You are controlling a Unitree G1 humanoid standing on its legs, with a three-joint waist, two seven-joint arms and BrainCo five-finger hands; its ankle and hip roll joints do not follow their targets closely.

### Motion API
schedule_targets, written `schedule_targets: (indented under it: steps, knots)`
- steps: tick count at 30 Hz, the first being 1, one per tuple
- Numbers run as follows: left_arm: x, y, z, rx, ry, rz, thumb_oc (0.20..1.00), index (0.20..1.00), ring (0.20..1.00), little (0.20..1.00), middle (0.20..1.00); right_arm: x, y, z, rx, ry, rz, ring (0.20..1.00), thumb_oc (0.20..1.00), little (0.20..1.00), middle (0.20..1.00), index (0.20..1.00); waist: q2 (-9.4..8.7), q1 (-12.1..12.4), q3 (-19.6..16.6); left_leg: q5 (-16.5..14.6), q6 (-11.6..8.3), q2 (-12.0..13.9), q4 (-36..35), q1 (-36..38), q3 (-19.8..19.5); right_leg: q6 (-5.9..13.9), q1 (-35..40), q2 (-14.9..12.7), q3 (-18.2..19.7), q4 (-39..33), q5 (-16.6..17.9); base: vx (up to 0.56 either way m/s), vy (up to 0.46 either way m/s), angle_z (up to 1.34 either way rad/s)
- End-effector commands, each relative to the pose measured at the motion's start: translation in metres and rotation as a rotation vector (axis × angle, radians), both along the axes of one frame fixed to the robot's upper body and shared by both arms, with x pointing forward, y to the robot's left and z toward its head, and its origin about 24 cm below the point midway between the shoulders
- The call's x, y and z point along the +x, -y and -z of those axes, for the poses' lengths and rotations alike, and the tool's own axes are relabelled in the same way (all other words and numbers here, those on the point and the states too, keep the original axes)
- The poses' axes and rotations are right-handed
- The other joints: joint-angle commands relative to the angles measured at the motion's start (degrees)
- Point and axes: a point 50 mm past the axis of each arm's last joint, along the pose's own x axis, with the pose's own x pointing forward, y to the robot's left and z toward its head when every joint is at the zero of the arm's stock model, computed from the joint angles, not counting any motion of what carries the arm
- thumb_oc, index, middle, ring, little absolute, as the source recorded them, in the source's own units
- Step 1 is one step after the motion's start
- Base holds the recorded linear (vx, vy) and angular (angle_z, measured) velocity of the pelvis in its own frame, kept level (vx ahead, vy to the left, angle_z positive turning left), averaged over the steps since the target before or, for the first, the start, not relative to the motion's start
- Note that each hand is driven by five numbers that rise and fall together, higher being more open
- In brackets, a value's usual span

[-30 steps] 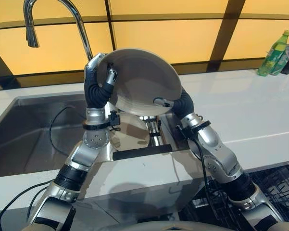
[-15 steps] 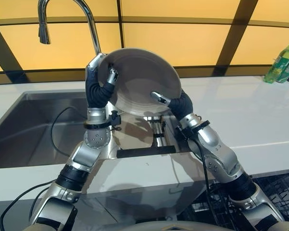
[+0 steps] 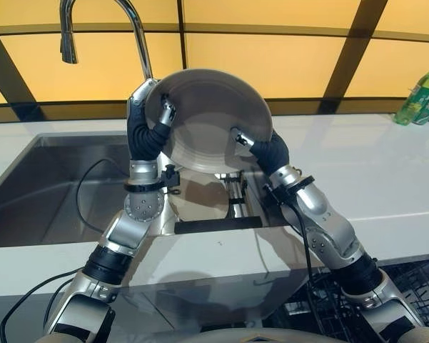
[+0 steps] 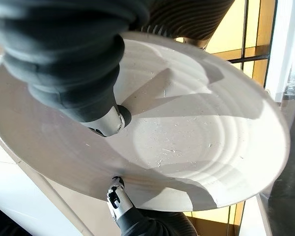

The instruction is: Pick up plates and place into dishwasher.

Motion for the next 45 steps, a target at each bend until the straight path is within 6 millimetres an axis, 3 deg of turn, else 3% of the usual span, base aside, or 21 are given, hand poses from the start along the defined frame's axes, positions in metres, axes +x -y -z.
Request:
schedule_targets:
  steps: [1, 4, 5, 6, 7, 12, 18, 26, 34, 41, 44, 45]
  knots:
    - [-0.005, 0.032, -0.023, 0.023, 0.105, 0.172, 0.2, 0.2, 0.2, 0.2, 0.2, -0.014, -0.025, -0.051, 0.077, 0.235, -0.151, 0.2, 0.2, 0.2, 0.2, 0.2, 1.22, 1.61, -1.86, -6.64, -2.06, 4.89, 2.18, 2.91, 0.37, 0.45, -4.01, 0.33, -3.61, 2.23, 1.35, -0.03, -0.006, 0.03]
    - [-0.002, 0.031, -0.022, 0.017, 0.084, 0.165, 0.2, 0.2, 0.2, 0.2, 0.2, -0.012, -0.024, -0.053, 0.071, 0.246, -0.13, 0.2, 0.2, 0.2, 0.2, 0.2, 1.32, 1.65, -1.85, -6.61, -2.21, 5.09, 2.43, 2.91, 0.14, 0.27, -3.84, 0.51, -3.52, 2.35, 1.21, -0.04, -0.006, 0.03]
    - [0.0, 0.03, -0.02, 0.015, 0.06, 0.162, 0.504, 0.504, 0.504, 0.504, 0.504, -0.011, -0.023, -0.054, 0.066, 0.251, -0.112, 0.2, 0.2, 0.2, 0.2, 0.2, 1.38, 1.7, -1.9, -6.59, -2.31, 5.24, 2.47, 3.02, 0.08, 0.21, -3.69, 0.56, -3.56, 2.38, 1.14, -0.02, -0.005, 0.04]
    - [0.002, 0.029, -0.019, 0.01, 0.04, 0.154, 0.95, 0.95, 0.95, 0.95, 0.95, -0.01, -0.022, -0.054, 0.063, 0.255, -0.097, 0.2, 0.2, 0.2, 0.2, 0.2, 1.42, 1.73, -1.9, -6.58, -2.38, 5.33, 2.5, 3.08, 0.04, 0.18, -3.58, 0.58, -3.61, 2.38, 1.11, -0.02, -0.004, 0.05]
    - [0.004, 0.028, -0.018, 0.0, 0.027, 0.137, 1.0, 1.0, 1.0, 1.0, 1.0, -0.009, -0.021, -0.055, 0.059, 0.259, -0.081, 0.2, 0.2, 0.2, 0.2, 0.2, 1.46, 1.76, -1.89, -6.57, -2.44, 5.38, 2.52, 3.13, -0.02, 0.15, -3.47, 0.61, -3.65, 2.34, 1.08, -0.02, -0.001, 0.06]
    - [0.009, 0.0, -0.021, -0.091, 0.027, -0.005, 1.0, 1.0, 1.0, 1.0, 1.0, -0.003, -0.006, -0.054, 0.033, 0.267, 0.008, 0.2, 0.2, 0.2, 0.2, 0.2, 1.71, 1.58, -2.31, -6.27, -2.82, 5.81, 1.93, 3.61, 0.08, 0.19, -3.1, 0.54, -4.03, 2.04, 1.08, -0.01, 0.002, 0.05]
    - [0.007, -0.044, -0.029, -0.141, 0.07, -0.223, 1.0, 1.0, 1.0, 1.0, 1.0, 0.003, 0.025, -0.052, -0.004, 0.277, 0.144, 0.2, 0.2, 0.2, 0.2, 0.2, 1.88, 1.16, -2.94, -5.81, -3.07, 6.08, 1.54, 3.29, 0.09, 0.27, -3.58, 0.37, -4.45, 1.69, 1.53, 0.0, 0.0, 0.0]
    - [0.001, -0.088, -0.034, -0.203, 0.1, -0.381, 1.0, 1.0, 1.0, 1.0, 1.0, 0.007, 0.057, -0.053, -0.059, 0.308, 0.286, 0.2, 0.2, 0.2, 0.2, 0.2, 1.82, 0.63, -3.26, -5.72, -2.99, 6.0, 1.7, 2.59, 0.33, 0.09, -4.41, 0.35, -4.19, 1.58, 1.74, -0.02, 0.004, -0.01]
    - [0.002, -0.089, -0.04, -0.145, 0.075, -0.345, 1.0, 1.0, 1.0, 1.0, 1.0, 0.007, 0.083, -0.059, -0.104, 0.341, 0.422, 0.2, 0.2, 0.2, 0.2, 0.2, 1.61, -0.25, -3.01, -5.67, -2.95, 6.71, 2.71, 1.62, 0.55, -0.85, -5.61, 1.89, -3.29, 4.18, 0.05, -0.02, -0.034, -0.01]
    - [0.004, -0.085, -0.033, -0.052, 0.011, -0.314, 1.0, 1.0, 1.0, 1.0, 1.0, 0.004, 0.11, -0.054, -0.14, 0.331, 0.541, 0.2, 0.2, 0.2, 0.2, 0.2, 1.13, -1.84, -2.02, -8.73, -3.68, 7.19, 9.87, 0.47, 1.25, -1.91, -5.37, 2.99, -0.98, 4.0, -0.05, -0.03, -0.07, -0.02]
    - [0.004, -0.089, -0.031, -0.058, -0.002, -0.315, 1.0, 1.0, 1.0, 1.0, 1.0, 0.005, 0.119, -0.056, -0.15, 0.338, 0.581, 0.2, 0.2, 0.2, 0.2, 0.2, 1.0, -1.94, -1.13, -10.68, -3.89, 6.8, 14.96, -1.74, -1.17, -2.39, -6.13, 2.78, 0.56, 4.88, 0.36, -0.09, 0.034, -0.21]
    - [0.003, -0.092, -0.031, -0.058, 0.001, -0.333, 1.0, 1.0, 1.0, 1.0, 1.0, 0.006, 0.119, -0.057, -0.146, 0.342, 0.576, 0.2, 0.2, 0.2, 0.2, 0.2, 0.68, -1.61, -0.63, -10.34, -3.77, 6.06, 16.58, -2.77, -3.83, -2.69, -7.02, 2.61, 1.9, 5.68, 1.06, -0.07, 0.099, -0.3]
